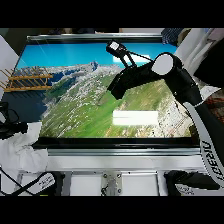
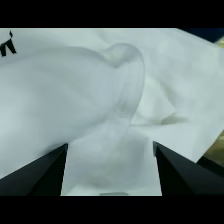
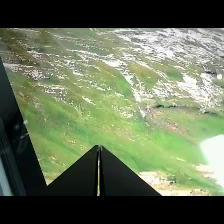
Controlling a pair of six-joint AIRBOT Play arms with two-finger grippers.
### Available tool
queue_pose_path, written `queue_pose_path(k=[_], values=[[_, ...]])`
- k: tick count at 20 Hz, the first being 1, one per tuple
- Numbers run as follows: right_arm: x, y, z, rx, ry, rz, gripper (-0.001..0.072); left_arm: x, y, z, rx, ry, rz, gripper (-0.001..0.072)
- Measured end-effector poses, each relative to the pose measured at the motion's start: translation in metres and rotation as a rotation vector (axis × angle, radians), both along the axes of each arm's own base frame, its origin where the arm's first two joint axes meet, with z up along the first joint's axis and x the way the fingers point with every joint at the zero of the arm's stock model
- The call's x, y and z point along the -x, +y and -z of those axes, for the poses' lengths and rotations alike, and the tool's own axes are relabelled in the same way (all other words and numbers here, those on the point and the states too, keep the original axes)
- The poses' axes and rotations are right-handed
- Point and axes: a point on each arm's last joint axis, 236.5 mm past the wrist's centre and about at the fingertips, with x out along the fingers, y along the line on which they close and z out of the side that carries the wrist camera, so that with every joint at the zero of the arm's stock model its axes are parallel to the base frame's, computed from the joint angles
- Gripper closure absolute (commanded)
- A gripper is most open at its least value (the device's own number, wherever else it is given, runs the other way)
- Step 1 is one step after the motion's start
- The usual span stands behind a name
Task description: Fold the clothes and pants, and hang the long-sleeved shirts on hangers.
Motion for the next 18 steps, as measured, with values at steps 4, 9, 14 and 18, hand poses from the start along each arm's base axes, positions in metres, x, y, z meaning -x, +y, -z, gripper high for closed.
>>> queue_pose_path(k=[4,9,14,18], values=[[0.001,-0.002,0.002,0.007,0.016,0.011,0.0703,-0.002,0.011,0.007,-0.031,-0.024,0.008,0.0133],[0.001,-0.003,0.003,0.014,0.022,0.014,0.0703,0.003,0.026,0.008,-0.049,-0.044,-0.023,0.07],[-0.007,-0.013,-0.004,0.052,-0.042,0.035,0.0703,-0.009,0.028,-0.011,-0.047,-0.096,-0.05,0.07],[-0.036,-0.065,-0.057,0.152,-0.271,0.205,0.0703,-0.099,-0.024,-0.104,-0.021,-0.391,0.06,0.07]])
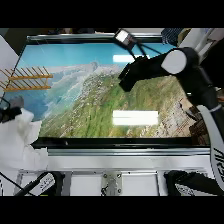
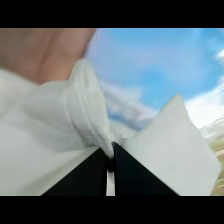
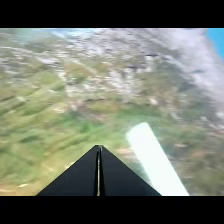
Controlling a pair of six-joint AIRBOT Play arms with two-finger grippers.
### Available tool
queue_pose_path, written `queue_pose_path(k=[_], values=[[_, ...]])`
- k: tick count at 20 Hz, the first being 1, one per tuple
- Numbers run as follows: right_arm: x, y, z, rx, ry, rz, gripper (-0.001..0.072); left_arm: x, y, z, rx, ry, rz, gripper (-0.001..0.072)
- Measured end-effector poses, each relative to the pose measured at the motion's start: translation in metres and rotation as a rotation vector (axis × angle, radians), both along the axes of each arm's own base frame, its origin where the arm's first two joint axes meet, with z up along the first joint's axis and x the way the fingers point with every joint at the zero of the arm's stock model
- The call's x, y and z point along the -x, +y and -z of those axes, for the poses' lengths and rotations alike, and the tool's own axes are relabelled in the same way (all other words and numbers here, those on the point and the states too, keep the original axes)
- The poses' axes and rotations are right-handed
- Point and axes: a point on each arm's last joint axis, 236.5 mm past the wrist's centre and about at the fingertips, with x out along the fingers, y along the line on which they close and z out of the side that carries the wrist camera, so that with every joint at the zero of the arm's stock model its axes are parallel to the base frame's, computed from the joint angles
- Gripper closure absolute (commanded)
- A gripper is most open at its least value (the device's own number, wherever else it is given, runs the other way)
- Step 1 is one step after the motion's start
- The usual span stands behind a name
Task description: Fold the clothes and pants, and hang the long-sleeved shirts on hangers.
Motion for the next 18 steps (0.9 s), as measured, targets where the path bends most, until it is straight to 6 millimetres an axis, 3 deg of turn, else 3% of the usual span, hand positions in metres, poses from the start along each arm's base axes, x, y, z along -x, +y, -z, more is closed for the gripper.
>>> queue_pose_path(k=[1,3,5,8,10,12,14,16,18], values=[[-0.006,-0.021,-0.022,0.006,-0.067,0.072,0.0703,-0.027,-0.031,-0.036,0.007,-0.098,0.072,0.07],[-0.011,-0.066,-0.069,-0.025,-0.175,0.229,0.0703,-0.069,-0.111,-0.113,0.029,-0.299,0.252,0.07],[-0.007,-0.115,-0.111,-0.1,-0.245,0.394,0.0703,-0.084,-0.204,-0.192,0.061,-0.496,0.459,0.07],[0.011,-0.182,-0.159,-0.233,-0.313,0.618,0.0702,-0.058,-0.331,-0.3,0.14,-0.764,0.746,0.07],[0.024,-0.214,-0.179,-0.298,-0.345,0.721,0.0702,-0.028,-0.391,-0.354,0.202,-0.9,0.889,0.07],[0.034,-0.241,-0.191,-0.347,-0.367,0.806,0.0703,-0.004,-0.431,-0.395,0.263,-0.996,0.985,0.07],[0.041,-0.259,-0.195,-0.374,-0.372,0.868,0.0704,0.007,-0.458,-0.419,0.303,-1.043,1.04,0.07],[0.044,-0.269,-0.191,-0.378,-0.352,0.909,0.0704,0.001,-0.474,-0.421,0.314,-1.029,1.064,0.07],[0.044,-0.274,-0.181,-0.372,-0.31,0.933,0.0705,-0.017,-0.481,-0.402,0.311,-0.952,1.062,0.07]])
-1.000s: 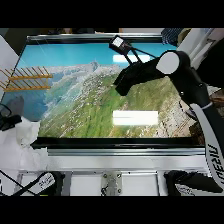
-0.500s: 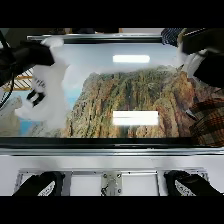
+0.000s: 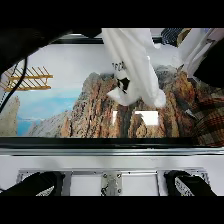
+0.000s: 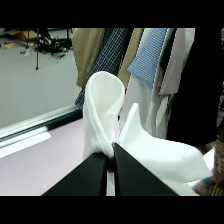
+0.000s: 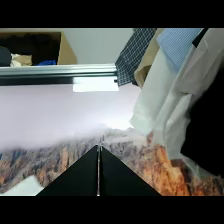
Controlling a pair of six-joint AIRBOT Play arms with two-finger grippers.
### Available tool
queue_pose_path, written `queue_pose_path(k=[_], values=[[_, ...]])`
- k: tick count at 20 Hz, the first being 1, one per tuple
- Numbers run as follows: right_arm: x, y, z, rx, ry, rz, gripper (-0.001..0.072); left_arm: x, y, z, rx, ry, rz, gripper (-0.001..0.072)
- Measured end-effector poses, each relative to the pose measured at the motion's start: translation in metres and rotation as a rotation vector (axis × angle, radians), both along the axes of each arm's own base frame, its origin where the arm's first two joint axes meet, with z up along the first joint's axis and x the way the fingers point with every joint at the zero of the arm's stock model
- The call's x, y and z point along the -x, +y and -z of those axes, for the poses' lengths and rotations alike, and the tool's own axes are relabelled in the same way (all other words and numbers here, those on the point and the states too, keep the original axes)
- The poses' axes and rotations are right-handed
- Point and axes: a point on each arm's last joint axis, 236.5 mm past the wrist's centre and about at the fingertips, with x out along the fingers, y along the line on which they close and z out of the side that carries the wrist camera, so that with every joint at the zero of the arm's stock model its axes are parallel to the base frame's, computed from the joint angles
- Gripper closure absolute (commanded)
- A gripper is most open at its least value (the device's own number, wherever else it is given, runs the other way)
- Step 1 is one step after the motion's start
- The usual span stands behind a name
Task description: Fold the clothes and pants, and hang the long-sleeved shirts on hangers.
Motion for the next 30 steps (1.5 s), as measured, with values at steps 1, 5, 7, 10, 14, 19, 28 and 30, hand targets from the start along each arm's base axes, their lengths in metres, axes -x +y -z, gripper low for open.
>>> queue_pose_path(k=[1,5,7,10,14,19,28,30], values=[[-0.001,0.0,0.008,-0.012,0.027,-0.001,0.0705,-0.013,0.0,0.019,-0.03,0.056,-0.014,0.07],[-0.014,0.014,0.063,-0.077,0.19,-0.043,0.0704,-0.068,0.031,0.143,-0.2,0.364,-0.119,0.0699],[-0.023,0.023,0.104,-0.117,0.297,-0.069,0.0643,-0.08,0.061,0.214,-0.276,0.536,-0.179,0.0699],[-0.033,0.039,0.183,-0.178,0.494,-0.112,0.0135,-0.08,0.111,0.306,-0.351,0.759,-0.264,0.07],[-0.034,0.061,0.295,-0.252,0.765,-0.178,0.0135,-0.061,0.168,0.387,-0.387,0.973,-0.355,0.0699],[-0.032,0.069,0.408,-0.33,1.01,-0.158,0.0136,-0.039,0.201,0.432,-0.398,1.106,-0.405,0.0699],[-0.03,0.085,0.489,-0.466,1.17,-0.056,0.0466,-0.028,0.208,0.455,-0.402,1.15,-0.417,0.0699],[-0.031,0.087,0.492,-0.47,1.17,-0.054,0.0703,-0.029,0.208,0.455,-0.399,1.144,-0.419,0.0699]])
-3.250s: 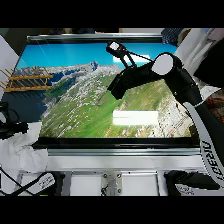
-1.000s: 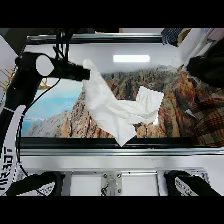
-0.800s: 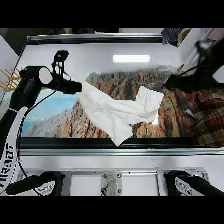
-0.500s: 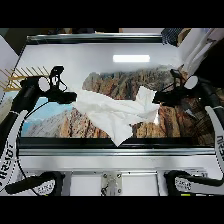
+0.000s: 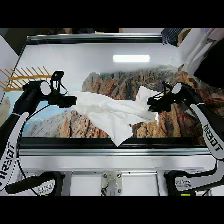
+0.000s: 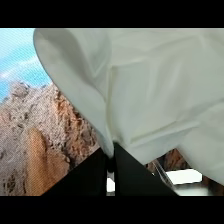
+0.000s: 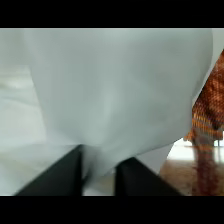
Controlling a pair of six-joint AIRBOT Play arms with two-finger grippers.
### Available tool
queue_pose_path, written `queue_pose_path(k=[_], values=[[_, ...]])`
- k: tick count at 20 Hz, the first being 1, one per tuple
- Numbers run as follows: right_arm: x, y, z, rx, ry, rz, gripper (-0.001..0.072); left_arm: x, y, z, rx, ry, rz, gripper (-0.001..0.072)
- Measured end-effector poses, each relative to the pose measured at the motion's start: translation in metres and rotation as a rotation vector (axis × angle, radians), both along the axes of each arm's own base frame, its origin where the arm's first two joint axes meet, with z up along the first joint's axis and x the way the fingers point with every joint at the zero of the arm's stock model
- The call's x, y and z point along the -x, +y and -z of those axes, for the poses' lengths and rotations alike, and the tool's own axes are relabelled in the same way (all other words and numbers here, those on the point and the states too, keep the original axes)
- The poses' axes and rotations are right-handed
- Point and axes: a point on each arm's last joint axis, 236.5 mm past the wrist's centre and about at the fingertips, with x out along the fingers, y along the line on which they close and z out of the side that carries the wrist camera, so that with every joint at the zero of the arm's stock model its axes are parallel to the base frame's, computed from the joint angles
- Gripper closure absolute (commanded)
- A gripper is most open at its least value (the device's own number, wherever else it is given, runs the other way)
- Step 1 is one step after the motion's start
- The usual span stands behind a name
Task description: Fold the clothes and pants, and hang the long-sleeved shirts on hangers.
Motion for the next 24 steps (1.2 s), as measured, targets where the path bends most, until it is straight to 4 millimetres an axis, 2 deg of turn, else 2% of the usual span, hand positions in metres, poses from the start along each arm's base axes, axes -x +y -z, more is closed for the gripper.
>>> queue_pose_path(k=[2,3,4,5,6,7,9,11,12,13,15,17,19,20,22,24], values=[[-0.004,0.0,-0.009,0.001,-0.026,0.002,0.0703,-0.004,0.002,-0.006,0.0,-0.017,-0.003,0.0699],[-0.013,-0.001,-0.023,0.002,-0.074,0.003,0.0703,-0.009,0.004,-0.019,0.001,-0.049,-0.004,0.0699],[-0.022,-0.003,-0.045,0.007,-0.137,-0.009,0.0703,-0.016,0.008,-0.037,0.002,-0.091,-0.005,0.07],[-0.035,-0.006,-0.078,0.017,-0.228,-0.022,0.0703,-0.024,0.012,-0.064,0.002,-0.158,-0.009,0.07],[-0.046,-0.01,-0.118,0.031,-0.332,-0.034,0.0703,-0.031,0.016,-0.098,0.005,-0.236,-0.016,0.07],[-0.055,-0.014,-0.166,0.049,-0.453,-0.043,0.0703,-0.034,0.02,-0.139,0.009,-0.332,-0.022,0.07],[-0.055,-0.02,-0.271,0.089,-0.703,-0.044,0.0703,-0.024,0.022,-0.227,0.033,-0.53,-0.029,0.07],[-0.028,-0.025,-0.381,0.13,-0.969,-0.032,0.0703,0.006,0.016,-0.307,0.08,-0.709,-0.018,0.07],[-0.008,-0.027,-0.424,0.144,-1.077,-0.023,0.0703,0.027,0.011,-0.343,0.104,-0.796,-0.007,0.0699],[0.016,-0.028,-0.464,0.156,-1.182,-0.012,0.0703,0.049,0.006,-0.371,0.127,-0.866,0.009,0.0699],[0.064,-0.031,-0.52,0.18,-1.337,0.016,0.0703,0.093,-0.005,-0.414,0.167,-0.983,0.049,0.07],[0.105,-0.035,-0.555,0.194,-1.44,0.052,0.0703,0.133,-0.012,-0.443,0.201,-1.075,0.086,0.07],[0.134,-0.038,-0.573,0.191,-1.495,0.082,0.0703,0.163,-0.015,-0.464,0.242,-1.144,0.101,0.07],[0.142,-0.038,-0.574,0.193,-1.496,0.084,0.0703,0.173,-0.016,-0.471,0.26,-1.17,0.1,0.07],[0.147,-0.038,-0.565,0.19,-1.454,0.085,0.0703,0.181,-0.017,-0.477,0.284,-1.189,0.098,0.07],[0.139,-0.037,-0.542,0.177,-1.352,0.081,0.0703,0.17,-0.02,-0.472,0.293,-1.163,0.093,0.07]])
